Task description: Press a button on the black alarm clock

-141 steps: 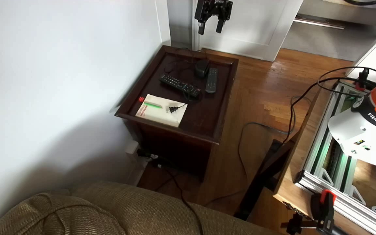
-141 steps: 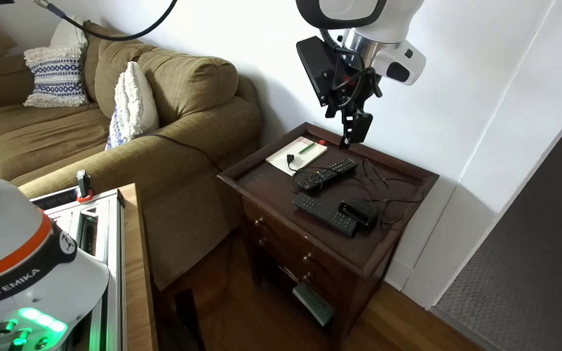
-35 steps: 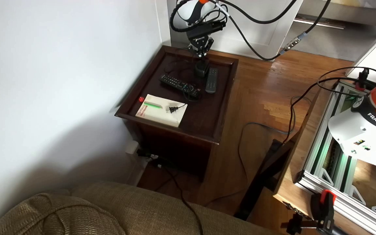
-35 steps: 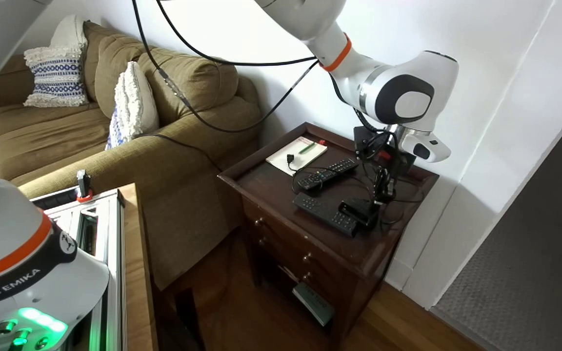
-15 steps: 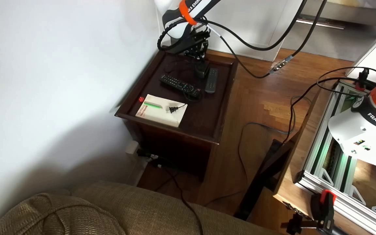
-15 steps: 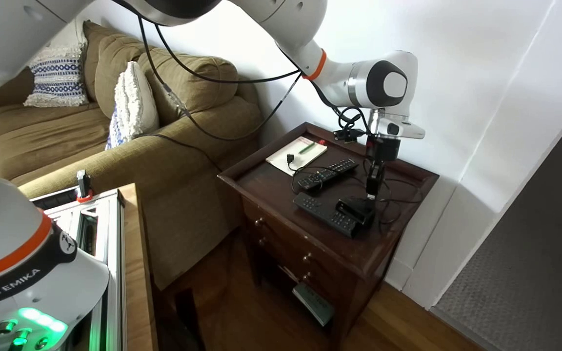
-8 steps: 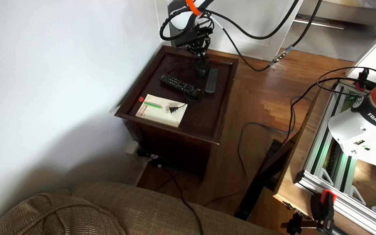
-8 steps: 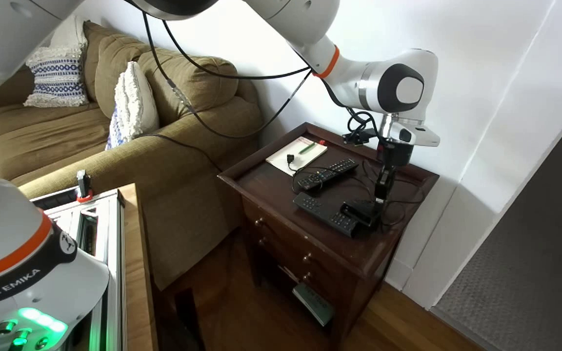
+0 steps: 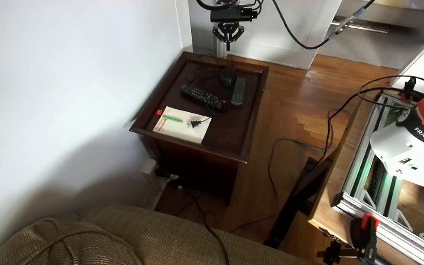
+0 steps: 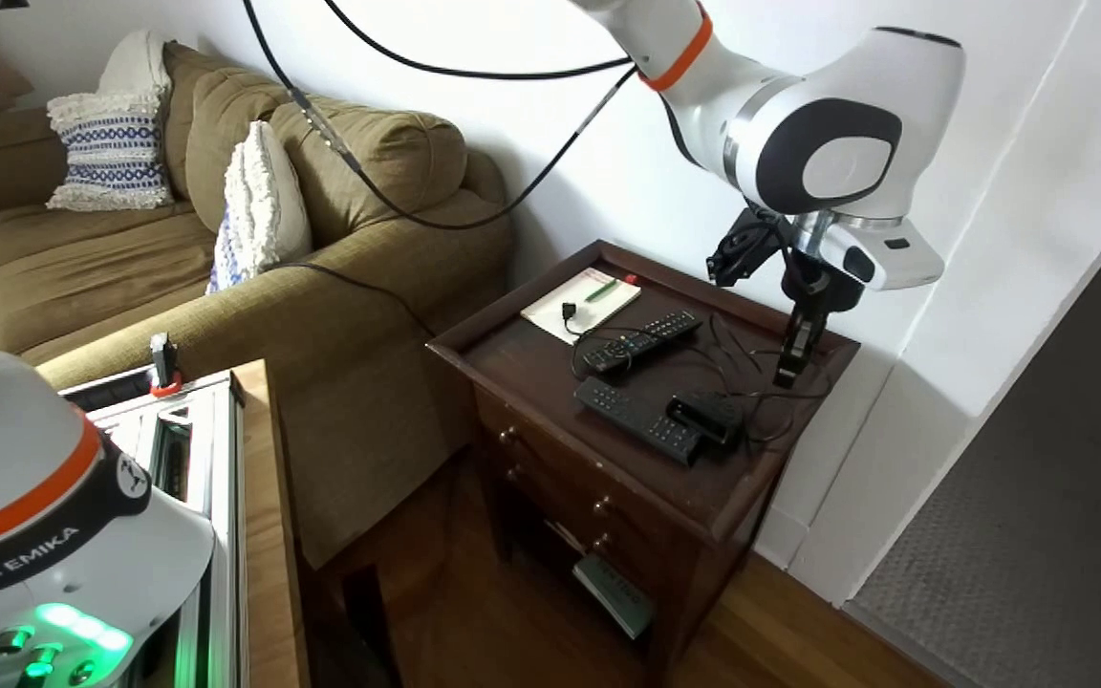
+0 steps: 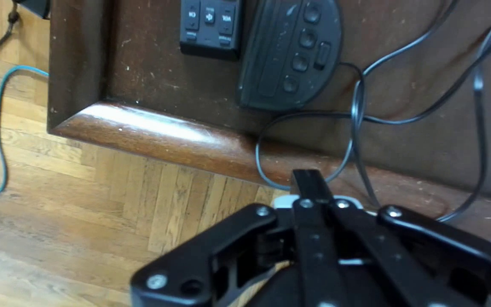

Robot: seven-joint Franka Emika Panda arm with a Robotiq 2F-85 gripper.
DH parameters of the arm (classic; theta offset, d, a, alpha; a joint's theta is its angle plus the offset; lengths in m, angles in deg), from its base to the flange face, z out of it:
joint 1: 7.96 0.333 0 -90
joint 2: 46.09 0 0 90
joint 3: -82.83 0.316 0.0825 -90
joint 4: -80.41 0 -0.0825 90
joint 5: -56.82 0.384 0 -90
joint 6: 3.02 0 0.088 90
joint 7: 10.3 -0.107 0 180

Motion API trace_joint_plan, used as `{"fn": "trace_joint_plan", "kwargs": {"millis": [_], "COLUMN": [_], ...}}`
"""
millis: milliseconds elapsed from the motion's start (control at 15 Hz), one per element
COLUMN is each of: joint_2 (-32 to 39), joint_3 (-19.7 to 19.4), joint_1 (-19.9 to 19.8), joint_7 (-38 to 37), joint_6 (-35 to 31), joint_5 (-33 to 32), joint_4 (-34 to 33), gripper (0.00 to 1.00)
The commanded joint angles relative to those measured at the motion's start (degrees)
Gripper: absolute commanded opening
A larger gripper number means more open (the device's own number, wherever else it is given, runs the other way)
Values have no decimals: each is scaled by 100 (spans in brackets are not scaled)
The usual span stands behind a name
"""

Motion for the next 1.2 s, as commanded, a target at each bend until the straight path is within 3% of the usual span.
{"fn": "trace_joint_plan", "kwargs": {"millis": [0, 67, 200, 400, 733, 933, 1000, 1067, 1133], "joint_2": [-978, -1168, -1556, -2060, -2832, -3099, -3153, -2870, -2917], "joint_3": [356, 374, 300, -109, -209, 35, 327, 44, 92], "joint_1": [-277, -283, -189, 267, 618, 473, 267, 503, 476], "joint_7": [1190, 1488, 1997, 1771, 1881, 2525, 3260, 2464, 2586], "joint_6": [-271, -288, -226, -372, -1625, -1995, -1844, -1795, -1795], "joint_5": [525, 605, 551, -291, -1497, -1350, -800, -1238, -1170], "joint_4": [1100, 1282, 1625, 2154, 3189, 3540, 3579, 3234, 3277], "gripper": [26, 27, 40, 62, 99, 100, 100, 100, 100]}}
